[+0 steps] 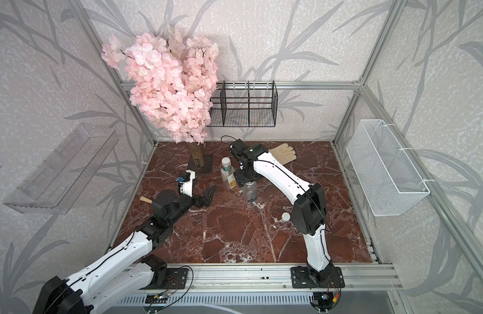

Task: Screw on the bottle caps
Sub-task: Pick up the bottle cap from the center of the board.

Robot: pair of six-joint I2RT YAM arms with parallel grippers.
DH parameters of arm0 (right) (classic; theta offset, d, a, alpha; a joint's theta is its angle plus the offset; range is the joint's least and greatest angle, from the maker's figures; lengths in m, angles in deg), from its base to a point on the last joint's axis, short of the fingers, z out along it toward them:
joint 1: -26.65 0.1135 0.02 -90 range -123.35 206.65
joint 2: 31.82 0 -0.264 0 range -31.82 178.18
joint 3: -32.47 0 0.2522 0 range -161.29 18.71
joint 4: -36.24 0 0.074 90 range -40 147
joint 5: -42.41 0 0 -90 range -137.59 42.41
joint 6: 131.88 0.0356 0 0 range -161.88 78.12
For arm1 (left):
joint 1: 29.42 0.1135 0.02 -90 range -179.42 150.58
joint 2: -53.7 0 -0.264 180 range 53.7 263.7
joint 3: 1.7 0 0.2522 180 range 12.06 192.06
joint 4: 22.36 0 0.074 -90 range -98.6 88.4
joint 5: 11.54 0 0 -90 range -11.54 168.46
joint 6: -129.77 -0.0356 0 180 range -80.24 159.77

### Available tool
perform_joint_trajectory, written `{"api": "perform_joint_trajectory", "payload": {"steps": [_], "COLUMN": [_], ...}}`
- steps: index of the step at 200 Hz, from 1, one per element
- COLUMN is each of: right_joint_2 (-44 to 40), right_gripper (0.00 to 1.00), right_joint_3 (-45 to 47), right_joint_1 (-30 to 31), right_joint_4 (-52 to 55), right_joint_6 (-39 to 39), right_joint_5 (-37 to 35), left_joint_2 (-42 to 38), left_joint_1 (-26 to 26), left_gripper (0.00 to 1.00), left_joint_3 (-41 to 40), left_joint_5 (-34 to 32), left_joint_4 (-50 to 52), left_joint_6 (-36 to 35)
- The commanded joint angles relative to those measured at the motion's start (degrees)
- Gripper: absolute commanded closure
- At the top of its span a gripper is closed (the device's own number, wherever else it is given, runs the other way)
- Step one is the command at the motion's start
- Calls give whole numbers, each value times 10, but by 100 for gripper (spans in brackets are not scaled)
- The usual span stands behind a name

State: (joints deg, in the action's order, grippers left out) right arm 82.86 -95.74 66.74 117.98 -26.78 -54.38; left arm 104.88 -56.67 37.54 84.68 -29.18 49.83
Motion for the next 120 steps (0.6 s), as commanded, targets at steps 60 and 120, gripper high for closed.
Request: {"api": "perform_joint_trajectory", "payload": {"steps": [60,120], "right_joint_2": [-266,-411], "right_gripper": [9,6], "right_joint_3": [205,476], "right_joint_1": [-17,-95], "right_joint_4": [3,-78], "right_joint_6": [50,111], "right_joint_5": [17,42], "left_joint_2": [-10,-4], "left_joint_1": [-1,-3], "left_gripper": [0,0], "left_joint_3": [5,5], "left_joint_5": [51,54], "left_joint_4": [-11,-13], "left_joint_6": [-9,-10]}}
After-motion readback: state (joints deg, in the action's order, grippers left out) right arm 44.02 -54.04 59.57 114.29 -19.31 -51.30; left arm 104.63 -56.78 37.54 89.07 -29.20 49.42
